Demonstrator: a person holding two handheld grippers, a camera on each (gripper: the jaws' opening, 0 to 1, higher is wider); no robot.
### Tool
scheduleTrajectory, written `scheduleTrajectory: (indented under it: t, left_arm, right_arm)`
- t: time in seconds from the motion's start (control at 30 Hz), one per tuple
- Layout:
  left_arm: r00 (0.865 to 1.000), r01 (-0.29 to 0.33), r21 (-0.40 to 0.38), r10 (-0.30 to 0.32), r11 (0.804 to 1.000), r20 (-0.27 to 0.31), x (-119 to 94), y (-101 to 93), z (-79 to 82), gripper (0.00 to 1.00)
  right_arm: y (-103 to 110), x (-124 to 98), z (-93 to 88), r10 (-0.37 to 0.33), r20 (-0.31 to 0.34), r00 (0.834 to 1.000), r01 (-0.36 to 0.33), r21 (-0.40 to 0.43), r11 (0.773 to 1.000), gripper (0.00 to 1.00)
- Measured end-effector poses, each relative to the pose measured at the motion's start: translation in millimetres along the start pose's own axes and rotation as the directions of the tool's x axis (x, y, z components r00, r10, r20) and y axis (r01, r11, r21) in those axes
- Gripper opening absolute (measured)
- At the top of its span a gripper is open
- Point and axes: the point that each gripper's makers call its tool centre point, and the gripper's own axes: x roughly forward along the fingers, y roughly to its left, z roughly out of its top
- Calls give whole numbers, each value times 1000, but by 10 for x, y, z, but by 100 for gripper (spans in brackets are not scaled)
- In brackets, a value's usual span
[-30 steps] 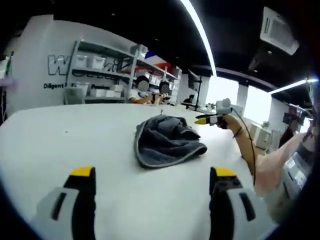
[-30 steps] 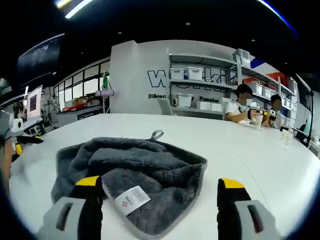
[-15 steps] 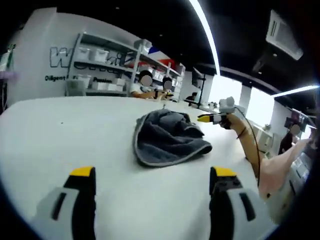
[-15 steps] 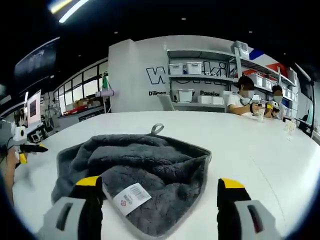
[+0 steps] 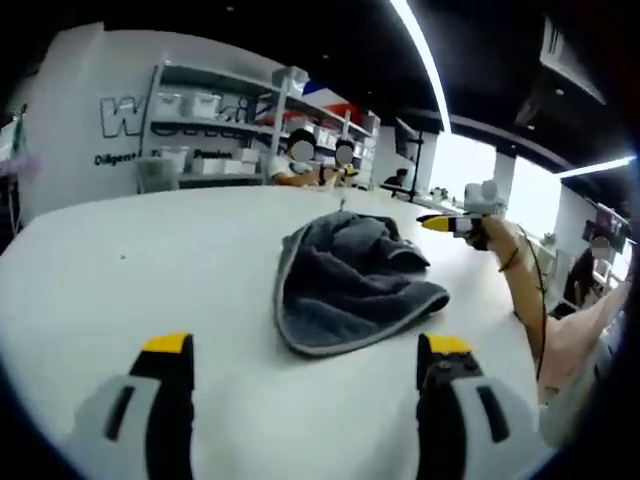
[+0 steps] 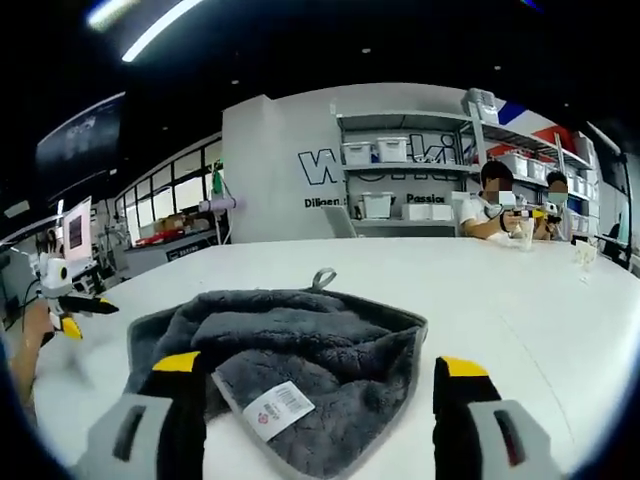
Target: Fold the towel on the table until its edges align and the towel forms a compact rectangular stack.
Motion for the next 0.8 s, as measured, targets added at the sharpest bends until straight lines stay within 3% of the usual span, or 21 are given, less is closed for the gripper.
scheduleTrajectory:
  t: [0.3, 0.57, 0.8]
  left_arm:
    - [998, -20, 54, 24, 998, -66, 290, 69, -92, 88]
    - [999, -20, 39, 22, 999, -49, 422, 146, -101, 73]
    - [999, -17, 26, 19, 1000, -50, 499, 150, -146, 65]
  right_arm:
    - [11, -15, 34, 7, 18, 1000, -7, 16, 1000, 96]
    - [68, -32, 41, 16, 28, 999, -16, 8, 1000, 94]
    - [100, -24, 22, 24, 21, 999, -24, 9, 1000, 94]
